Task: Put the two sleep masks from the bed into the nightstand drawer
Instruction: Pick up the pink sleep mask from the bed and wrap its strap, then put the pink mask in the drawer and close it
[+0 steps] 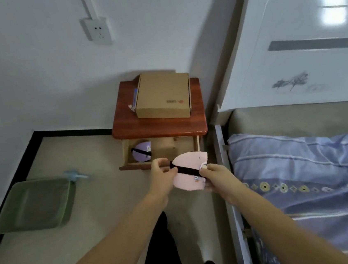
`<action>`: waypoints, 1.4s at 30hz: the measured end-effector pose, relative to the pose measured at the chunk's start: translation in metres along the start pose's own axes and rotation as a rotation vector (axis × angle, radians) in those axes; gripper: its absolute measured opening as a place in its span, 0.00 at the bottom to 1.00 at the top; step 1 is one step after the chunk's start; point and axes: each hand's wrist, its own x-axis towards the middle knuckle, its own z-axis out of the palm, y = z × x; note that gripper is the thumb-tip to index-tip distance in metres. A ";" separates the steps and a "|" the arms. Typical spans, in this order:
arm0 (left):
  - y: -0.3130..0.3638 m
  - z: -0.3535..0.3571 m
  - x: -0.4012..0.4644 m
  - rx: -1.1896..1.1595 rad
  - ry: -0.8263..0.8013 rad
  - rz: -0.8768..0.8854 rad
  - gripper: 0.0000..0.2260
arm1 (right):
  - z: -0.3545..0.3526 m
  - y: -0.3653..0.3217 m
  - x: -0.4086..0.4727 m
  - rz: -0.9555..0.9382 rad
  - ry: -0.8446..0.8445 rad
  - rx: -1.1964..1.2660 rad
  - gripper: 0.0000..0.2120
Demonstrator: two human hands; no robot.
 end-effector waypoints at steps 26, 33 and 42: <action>-0.149 0.018 0.375 0.646 0.027 -0.132 0.10 | 0.059 0.100 0.397 0.204 0.320 -0.557 0.06; -0.121 -0.013 0.322 0.304 0.034 -0.309 0.09 | 0.045 0.071 0.325 0.261 0.268 -0.118 0.08; -0.127 -0.085 0.276 -0.859 0.227 -0.747 0.14 | 0.056 0.092 0.264 0.582 0.124 0.870 0.16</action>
